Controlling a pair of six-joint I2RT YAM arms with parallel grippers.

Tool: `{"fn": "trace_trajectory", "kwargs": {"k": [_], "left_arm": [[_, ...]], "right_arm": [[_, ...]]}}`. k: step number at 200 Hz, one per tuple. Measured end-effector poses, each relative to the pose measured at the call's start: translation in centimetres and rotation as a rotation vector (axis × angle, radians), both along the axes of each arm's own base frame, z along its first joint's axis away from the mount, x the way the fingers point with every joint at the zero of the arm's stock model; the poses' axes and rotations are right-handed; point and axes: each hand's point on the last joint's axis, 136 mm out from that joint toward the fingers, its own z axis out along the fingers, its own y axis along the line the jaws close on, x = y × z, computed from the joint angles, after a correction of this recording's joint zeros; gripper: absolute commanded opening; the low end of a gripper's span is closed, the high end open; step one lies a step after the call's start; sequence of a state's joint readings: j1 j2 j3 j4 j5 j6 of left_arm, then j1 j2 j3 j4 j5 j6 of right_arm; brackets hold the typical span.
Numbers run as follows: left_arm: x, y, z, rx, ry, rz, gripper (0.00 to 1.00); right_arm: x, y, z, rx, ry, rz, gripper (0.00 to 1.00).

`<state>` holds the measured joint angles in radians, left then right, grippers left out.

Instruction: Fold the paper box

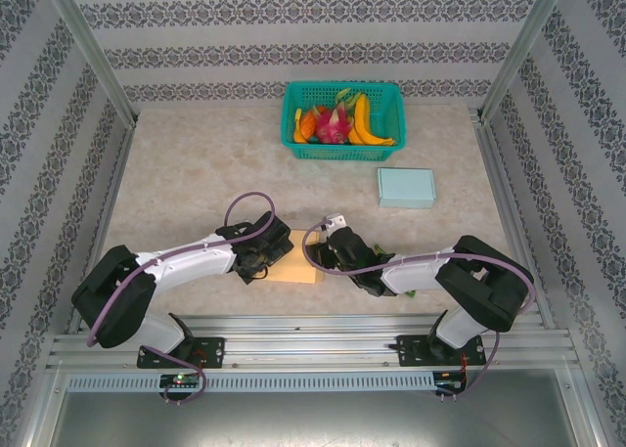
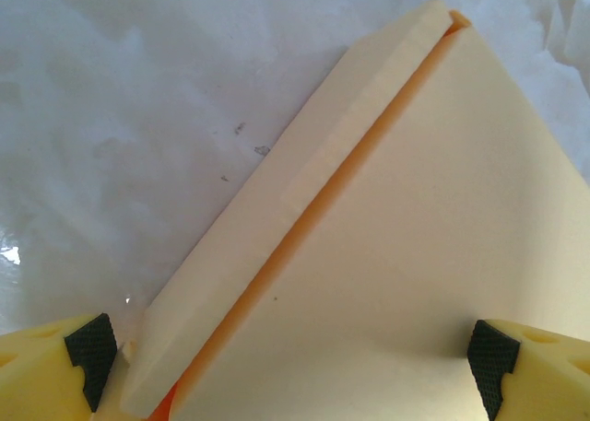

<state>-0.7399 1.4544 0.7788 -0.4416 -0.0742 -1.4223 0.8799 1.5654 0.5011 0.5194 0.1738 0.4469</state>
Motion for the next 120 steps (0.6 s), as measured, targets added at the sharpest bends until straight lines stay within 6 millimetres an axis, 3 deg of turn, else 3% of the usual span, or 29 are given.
{"fn": "trace_trajectory", "kwargs": {"k": [120], "left_arm": [[-0.66,-0.45,0.08,-0.01,0.062,0.012,1.0]], "right_arm": [[0.03,0.04,-0.08,0.013,0.0,-0.004,0.6]]}}
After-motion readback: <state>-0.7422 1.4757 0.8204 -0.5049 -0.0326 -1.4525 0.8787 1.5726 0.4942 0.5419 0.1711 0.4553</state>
